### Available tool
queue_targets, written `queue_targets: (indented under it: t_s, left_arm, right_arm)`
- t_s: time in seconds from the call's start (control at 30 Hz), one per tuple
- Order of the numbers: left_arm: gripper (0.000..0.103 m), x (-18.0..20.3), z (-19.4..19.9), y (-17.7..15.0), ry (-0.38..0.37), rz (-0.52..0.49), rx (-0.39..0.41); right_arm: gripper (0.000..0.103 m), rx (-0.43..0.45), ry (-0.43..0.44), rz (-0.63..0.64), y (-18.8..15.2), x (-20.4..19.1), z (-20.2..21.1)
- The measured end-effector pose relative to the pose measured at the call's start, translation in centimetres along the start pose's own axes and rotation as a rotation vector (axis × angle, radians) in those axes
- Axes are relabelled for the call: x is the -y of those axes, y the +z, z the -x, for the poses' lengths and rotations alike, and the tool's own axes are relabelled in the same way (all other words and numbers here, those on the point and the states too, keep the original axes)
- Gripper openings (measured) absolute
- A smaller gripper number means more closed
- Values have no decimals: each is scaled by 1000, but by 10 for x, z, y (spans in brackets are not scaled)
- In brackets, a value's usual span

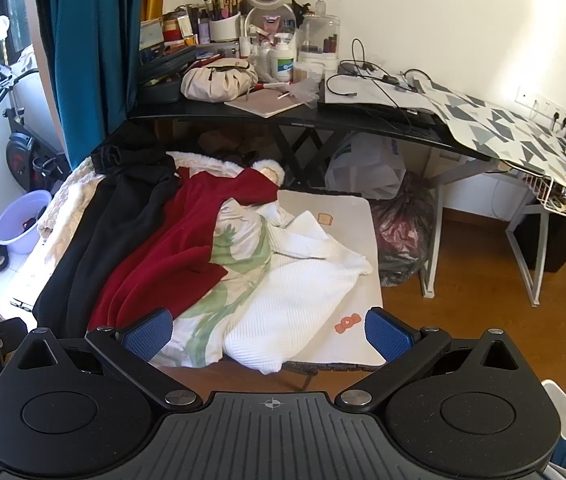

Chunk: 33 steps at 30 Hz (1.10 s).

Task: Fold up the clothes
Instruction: 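Move both grippers toward the black hoodie on the clothes pile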

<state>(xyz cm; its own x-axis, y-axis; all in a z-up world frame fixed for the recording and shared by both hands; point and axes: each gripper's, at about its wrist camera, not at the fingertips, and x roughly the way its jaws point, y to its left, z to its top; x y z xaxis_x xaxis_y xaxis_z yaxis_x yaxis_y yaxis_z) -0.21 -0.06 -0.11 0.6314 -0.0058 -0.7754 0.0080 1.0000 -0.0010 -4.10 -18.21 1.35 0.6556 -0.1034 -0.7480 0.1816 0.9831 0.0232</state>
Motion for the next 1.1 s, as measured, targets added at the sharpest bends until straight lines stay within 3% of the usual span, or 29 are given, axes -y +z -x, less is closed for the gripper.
queue_targets:
  t_s: [0.33, 0.7, 1.1]
  left_arm:
    - [103, 1, -3, 5, -19, -4, -19]
    - [103, 11, -7, 2, 7, 0, -36]
    - [103, 35, -16, 8, 57, 8, -63]
  right_arm:
    - [102, -17, 13, -4, 0, 4, -7]
    - [102, -34, 16, -8, 1, 10, -15]
    - [102, -31, 77, 9, 12, 27, -30]
